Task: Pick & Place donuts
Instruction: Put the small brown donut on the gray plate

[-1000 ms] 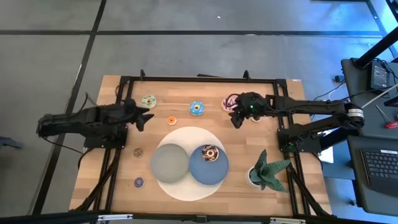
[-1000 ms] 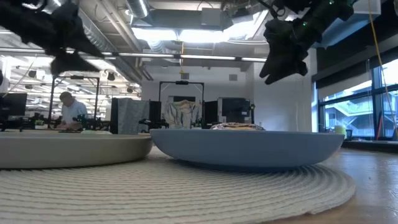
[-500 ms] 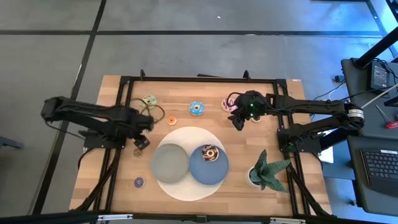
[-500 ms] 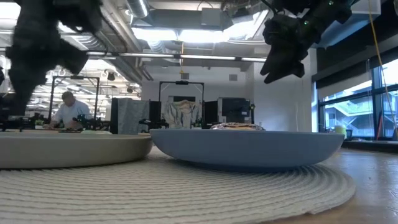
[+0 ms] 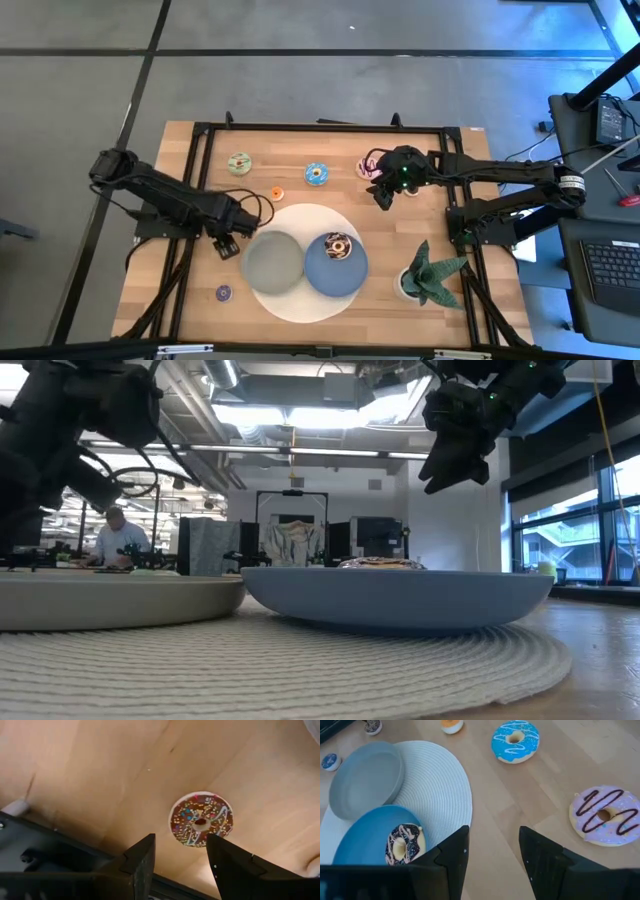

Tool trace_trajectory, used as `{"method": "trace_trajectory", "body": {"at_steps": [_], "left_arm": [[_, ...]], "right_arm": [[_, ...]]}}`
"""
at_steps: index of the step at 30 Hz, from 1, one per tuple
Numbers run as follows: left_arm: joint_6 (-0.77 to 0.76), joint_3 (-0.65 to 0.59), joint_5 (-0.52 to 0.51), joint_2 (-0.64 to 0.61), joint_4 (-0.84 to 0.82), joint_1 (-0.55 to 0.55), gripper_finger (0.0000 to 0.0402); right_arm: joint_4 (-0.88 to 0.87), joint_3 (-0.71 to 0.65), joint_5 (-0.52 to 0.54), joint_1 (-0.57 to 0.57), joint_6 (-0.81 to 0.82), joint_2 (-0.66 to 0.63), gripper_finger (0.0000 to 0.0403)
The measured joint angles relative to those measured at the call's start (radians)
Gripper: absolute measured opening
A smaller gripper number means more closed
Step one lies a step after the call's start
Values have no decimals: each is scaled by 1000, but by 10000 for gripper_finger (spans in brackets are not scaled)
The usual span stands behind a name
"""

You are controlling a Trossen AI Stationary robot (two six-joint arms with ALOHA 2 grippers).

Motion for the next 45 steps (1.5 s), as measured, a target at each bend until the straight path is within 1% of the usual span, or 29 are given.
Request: {"method": "trace_trajectory", "body": {"at_steps": [3, 9, 15, 18, 26, 31, 35, 38, 41, 45], "left_arm": [[-8, 0, -13, 30, 1, -14, 171], [-23, 0, -16, 92, 69, -19, 171], [-23, 0, -15, 143, 76, -19, 165], [-23, 0, -15, 156, 79, -19, 147], [-24, 0, -12, 160, 88, -19, 80], [-27, 1, -17, 141, 90, -19, 55], [-50, 46, -18, 95, 58, -12, 48], [-66, 107, -32, 59, 67, 3, 48], [-78, 167, -84, 49, 101, 10, 48], [-23, 215, -130, 82, 201, 10, 46]], "right_arm": [[0, 0, 0, 0, 0, 0, 174], [0, 0, 0, 0, -3, 0, 174], [0, 0, 0, 0, -4, 0, 174], [0, 0, 0, 0, -24, 0, 174], [0, 0, 0, 0, -31, 0, 174], [0, 0, 0, 0, -55, 0, 174], [0, 0, 1, 0, -61, 0, 174], [0, 0, 1, 0, -78, 0, 174], [0, 0, 1, 0, -78, 0, 174], [1, 0, 2, 0, -77, 0, 174]]}}
